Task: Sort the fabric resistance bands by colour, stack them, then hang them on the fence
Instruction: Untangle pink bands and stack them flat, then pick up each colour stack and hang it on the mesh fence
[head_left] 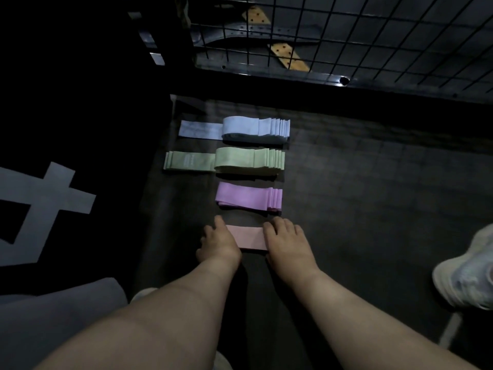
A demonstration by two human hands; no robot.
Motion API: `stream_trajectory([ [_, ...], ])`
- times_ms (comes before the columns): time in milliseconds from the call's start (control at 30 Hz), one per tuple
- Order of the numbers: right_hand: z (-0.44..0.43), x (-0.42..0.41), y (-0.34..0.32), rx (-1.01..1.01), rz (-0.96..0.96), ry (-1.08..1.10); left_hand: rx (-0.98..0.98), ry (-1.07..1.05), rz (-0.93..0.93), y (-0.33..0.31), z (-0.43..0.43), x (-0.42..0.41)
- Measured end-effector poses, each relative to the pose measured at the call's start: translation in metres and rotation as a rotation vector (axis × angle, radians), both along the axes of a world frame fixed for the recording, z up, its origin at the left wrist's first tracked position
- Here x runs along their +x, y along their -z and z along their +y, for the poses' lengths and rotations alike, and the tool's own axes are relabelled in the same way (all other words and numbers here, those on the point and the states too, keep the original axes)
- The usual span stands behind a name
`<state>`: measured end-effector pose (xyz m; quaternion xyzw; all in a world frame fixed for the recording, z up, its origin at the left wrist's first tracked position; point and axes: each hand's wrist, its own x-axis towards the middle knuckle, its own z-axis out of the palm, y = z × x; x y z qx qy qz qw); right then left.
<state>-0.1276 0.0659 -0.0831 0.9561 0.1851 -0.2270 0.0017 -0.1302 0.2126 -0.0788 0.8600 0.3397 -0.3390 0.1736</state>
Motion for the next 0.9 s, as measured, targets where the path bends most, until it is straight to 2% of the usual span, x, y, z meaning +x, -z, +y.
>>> stream_trajectory([
  [133, 0.005, -0.009, -0.005, 0.048, -0.063, 0.001, -0.024, -0.064, 0.006, -0.002, 0.001, 0.002],
  [333, 0.009, -0.016, -0.022, 0.047, -0.044, 0.000, 0.024, -0.051, 0.062, -0.022, 0.001, 0.005],
  [500, 0.003, -0.017, -0.049, 0.074, -0.084, -0.023, 0.018, -0.035, -0.063, -0.059, -0.009, 0.018],
  [733, -0.004, -0.018, -0.125, 0.107, -0.117, 0.026, -0.052, 0.182, -0.197, -0.138, -0.003, 0.029],
  [900, -0.012, -0.024, -0.178, 0.107, -0.128, 0.094, -0.047, 0.289, -0.218, -0.203, 0.014, 0.021],
])
